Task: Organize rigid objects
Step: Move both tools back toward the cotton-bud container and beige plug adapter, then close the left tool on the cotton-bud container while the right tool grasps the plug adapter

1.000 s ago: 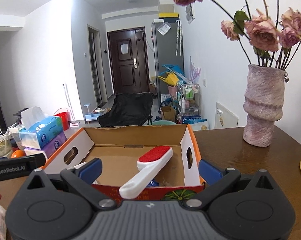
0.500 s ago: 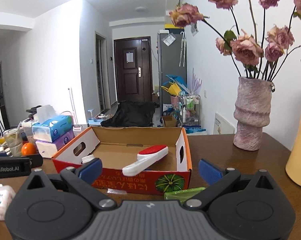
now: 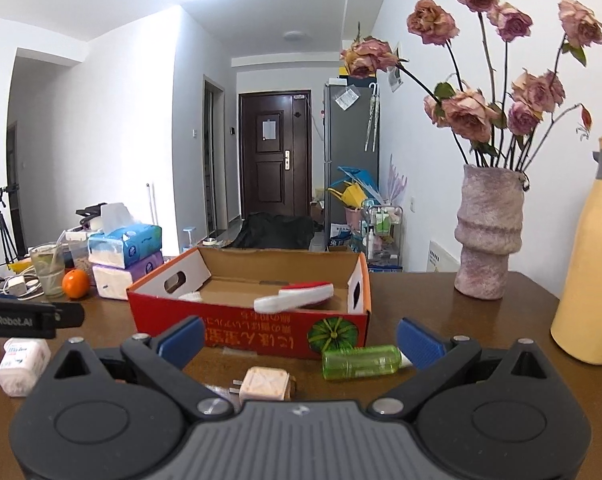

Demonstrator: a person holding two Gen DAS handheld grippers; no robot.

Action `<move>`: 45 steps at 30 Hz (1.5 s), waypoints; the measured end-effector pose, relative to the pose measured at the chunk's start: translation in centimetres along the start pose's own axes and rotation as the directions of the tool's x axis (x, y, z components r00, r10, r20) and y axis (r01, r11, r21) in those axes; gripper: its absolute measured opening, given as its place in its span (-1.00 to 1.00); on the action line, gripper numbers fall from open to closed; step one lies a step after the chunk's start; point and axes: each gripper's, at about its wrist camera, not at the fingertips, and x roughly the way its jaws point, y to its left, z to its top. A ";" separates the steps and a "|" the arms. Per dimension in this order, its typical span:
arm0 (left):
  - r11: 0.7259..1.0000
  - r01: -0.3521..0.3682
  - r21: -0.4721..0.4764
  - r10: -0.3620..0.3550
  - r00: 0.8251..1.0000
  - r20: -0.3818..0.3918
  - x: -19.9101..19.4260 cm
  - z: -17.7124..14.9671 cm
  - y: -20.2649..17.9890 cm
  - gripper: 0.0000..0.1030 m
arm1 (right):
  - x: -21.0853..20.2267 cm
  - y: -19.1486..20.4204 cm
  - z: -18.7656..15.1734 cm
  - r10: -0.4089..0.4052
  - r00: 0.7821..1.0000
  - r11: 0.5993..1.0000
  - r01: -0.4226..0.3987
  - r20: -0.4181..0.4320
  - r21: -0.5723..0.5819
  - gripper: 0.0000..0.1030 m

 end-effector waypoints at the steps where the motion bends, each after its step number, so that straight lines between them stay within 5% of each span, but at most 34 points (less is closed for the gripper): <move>1: 1.000 -0.003 0.000 0.003 1.000 -0.002 -0.2 -0.1 0.1 1.00 | -0.2 0.0 -0.3 0.001 1.000 1.000 -0.001 0.000 0.000 1.00; 23: 0.995 -0.095 -0.006 0.095 0.994 -0.051 -3.3 -4.5 3.7 1.00 | -2.7 0.9 -4.3 0.061 0.997 0.998 -0.060 -0.050 0.011 1.00; 45: 0.958 -0.279 -0.073 0.263 0.948 -0.178 3.5 -4.9 7.0 1.00 | 1.0 2.2 -5.3 0.041 0.991 0.998 -0.046 -0.127 -0.041 1.00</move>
